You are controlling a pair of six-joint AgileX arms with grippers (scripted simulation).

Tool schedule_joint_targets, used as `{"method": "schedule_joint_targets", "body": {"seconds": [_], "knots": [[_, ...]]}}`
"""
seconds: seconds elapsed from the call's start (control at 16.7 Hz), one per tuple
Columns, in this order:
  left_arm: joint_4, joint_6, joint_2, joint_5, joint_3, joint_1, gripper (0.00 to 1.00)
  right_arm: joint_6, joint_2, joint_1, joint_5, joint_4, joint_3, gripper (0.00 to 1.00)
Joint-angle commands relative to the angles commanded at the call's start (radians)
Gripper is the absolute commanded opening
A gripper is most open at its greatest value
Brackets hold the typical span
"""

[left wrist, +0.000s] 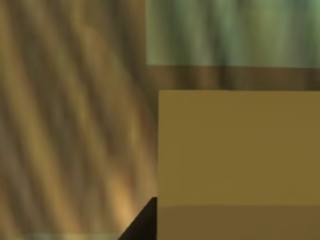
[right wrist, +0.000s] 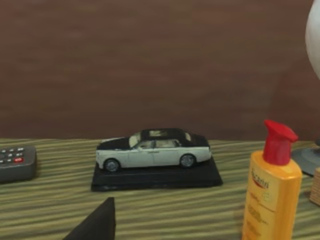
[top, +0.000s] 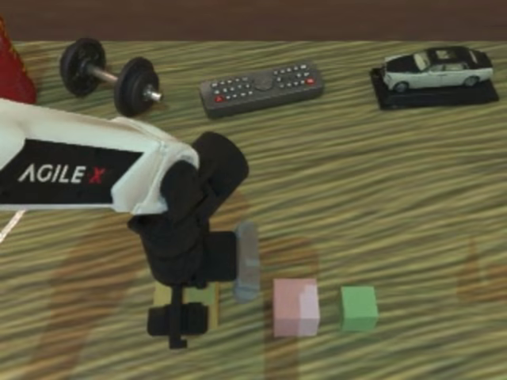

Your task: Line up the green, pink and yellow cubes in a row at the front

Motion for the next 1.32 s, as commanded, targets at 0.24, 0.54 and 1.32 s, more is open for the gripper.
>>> {"method": "schedule_joint_targets", "body": {"seconds": [0.24, 0.54, 1.32], "knots": [[0.0, 0.0, 0.0, 0.0, 0.0, 0.0, 0.15, 0.0, 0.0, 0.0, 0.0, 0.0, 0.0, 1.0], [0.0, 0.0, 0.0, 0.0, 0.0, 0.0, 0.53, 0.0, 0.0, 0.0, 0.0, 0.0, 0.0, 1.0], [0.0, 0.0, 0.0, 0.0, 0.0, 0.0, 1.0, 0.0, 0.0, 0.0, 0.0, 0.0, 0.0, 1.0]]}}
